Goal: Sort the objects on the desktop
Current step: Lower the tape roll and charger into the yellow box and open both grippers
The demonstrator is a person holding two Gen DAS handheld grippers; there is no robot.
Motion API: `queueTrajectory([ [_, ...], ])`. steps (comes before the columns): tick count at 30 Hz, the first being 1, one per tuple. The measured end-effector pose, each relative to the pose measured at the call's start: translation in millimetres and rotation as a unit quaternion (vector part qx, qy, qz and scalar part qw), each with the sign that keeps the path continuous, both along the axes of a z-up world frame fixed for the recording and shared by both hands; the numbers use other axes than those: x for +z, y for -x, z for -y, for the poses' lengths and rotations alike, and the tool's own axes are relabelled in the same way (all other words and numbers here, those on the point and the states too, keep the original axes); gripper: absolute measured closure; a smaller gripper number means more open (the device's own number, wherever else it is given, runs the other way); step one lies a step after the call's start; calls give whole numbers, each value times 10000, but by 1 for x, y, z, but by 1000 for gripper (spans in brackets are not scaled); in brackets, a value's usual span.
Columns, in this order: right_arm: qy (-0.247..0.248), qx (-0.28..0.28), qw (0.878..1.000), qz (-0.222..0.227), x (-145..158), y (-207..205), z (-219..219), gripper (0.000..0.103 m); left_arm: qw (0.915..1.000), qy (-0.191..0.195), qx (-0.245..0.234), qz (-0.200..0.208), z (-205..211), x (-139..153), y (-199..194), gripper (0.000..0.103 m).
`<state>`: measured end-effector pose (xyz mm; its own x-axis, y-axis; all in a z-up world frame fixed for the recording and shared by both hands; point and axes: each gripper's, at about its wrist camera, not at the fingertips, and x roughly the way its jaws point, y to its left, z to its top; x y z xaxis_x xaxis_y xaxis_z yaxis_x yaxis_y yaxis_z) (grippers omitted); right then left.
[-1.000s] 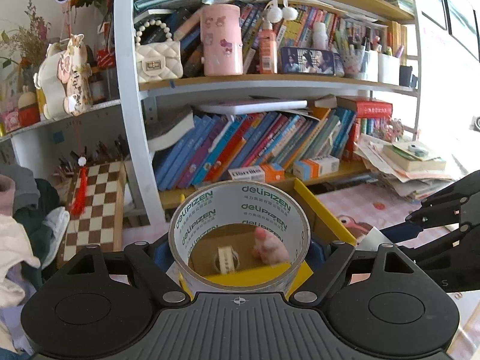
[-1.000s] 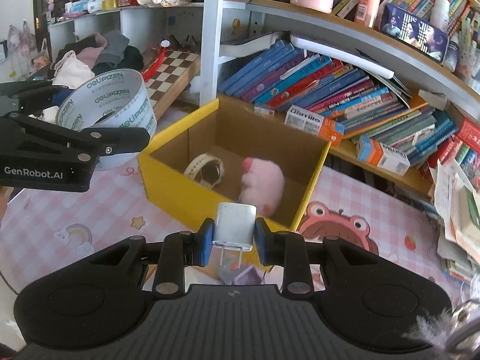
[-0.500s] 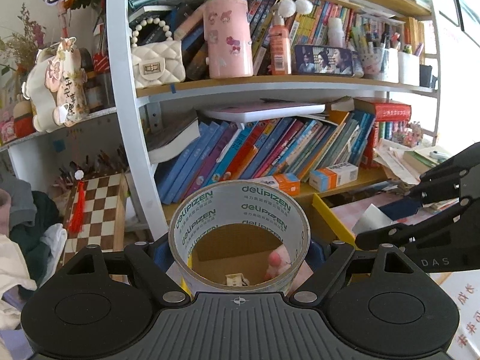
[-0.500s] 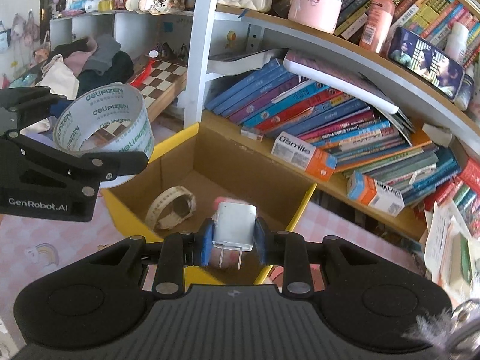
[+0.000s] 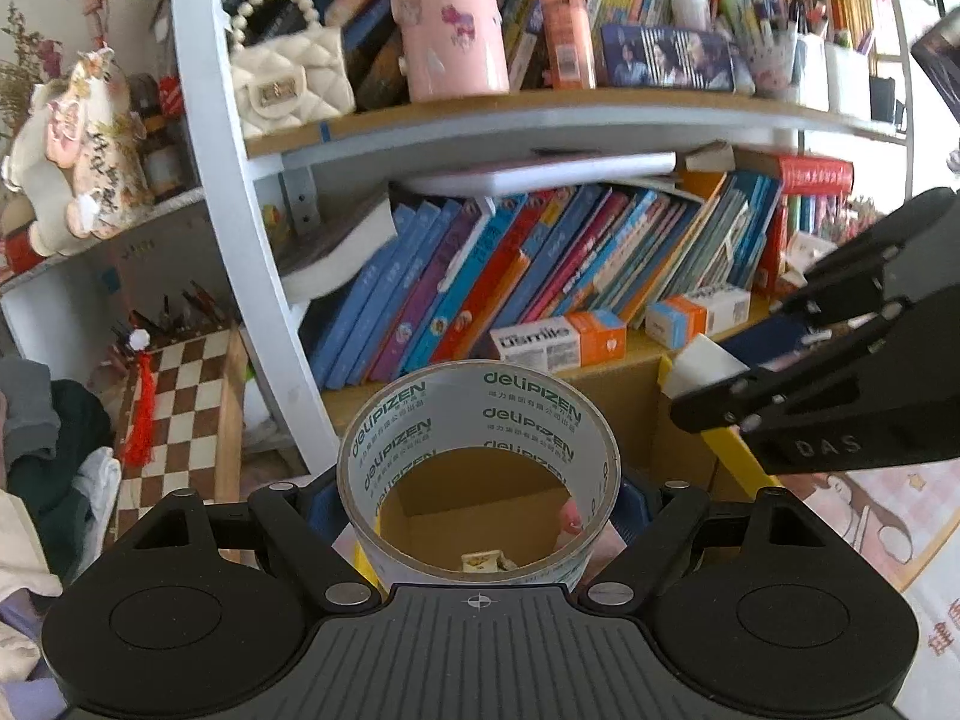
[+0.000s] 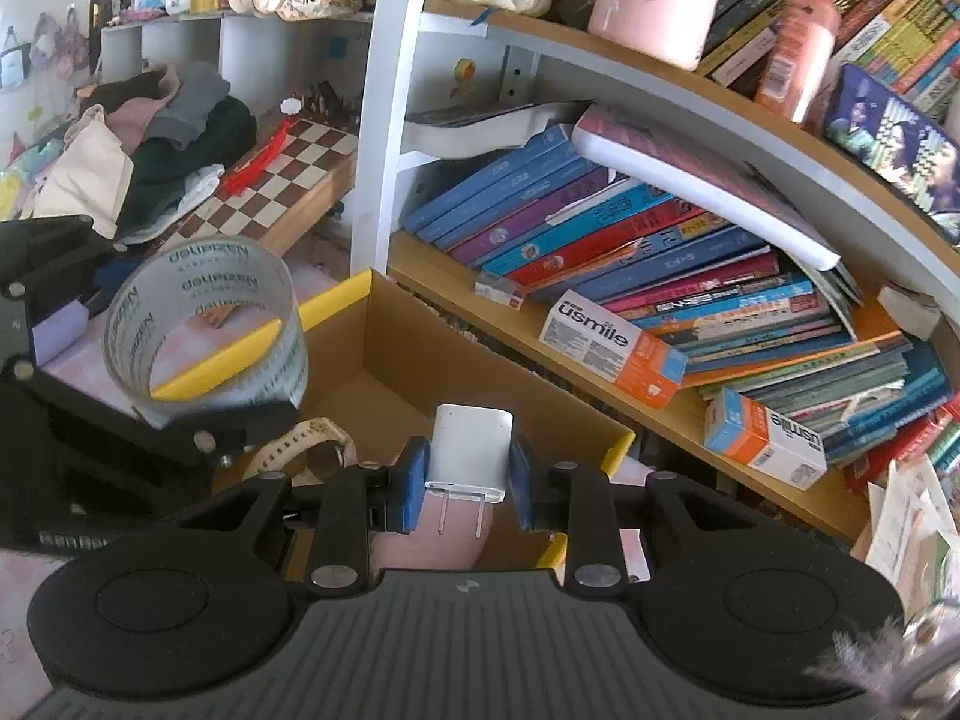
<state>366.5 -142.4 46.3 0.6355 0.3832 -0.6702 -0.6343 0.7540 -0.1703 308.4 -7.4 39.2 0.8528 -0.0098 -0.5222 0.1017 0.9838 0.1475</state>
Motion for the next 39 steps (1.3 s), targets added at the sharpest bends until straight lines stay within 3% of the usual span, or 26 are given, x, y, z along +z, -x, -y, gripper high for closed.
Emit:
queueTrajectory([
  [24,225,17,9960,-860,-72,-91,-42,76,9929,-282,-191,-1142,8,-63,-55,18],
  [30,416,92,9919,-1201,-92,-103,-54,78,9872,-340,-241,-1538,10,-76,-59,18],
  [39,542,48,9871,-1503,-108,-119,-68,78,9844,-320,-168,-1720,9,-84,-64,18],
])
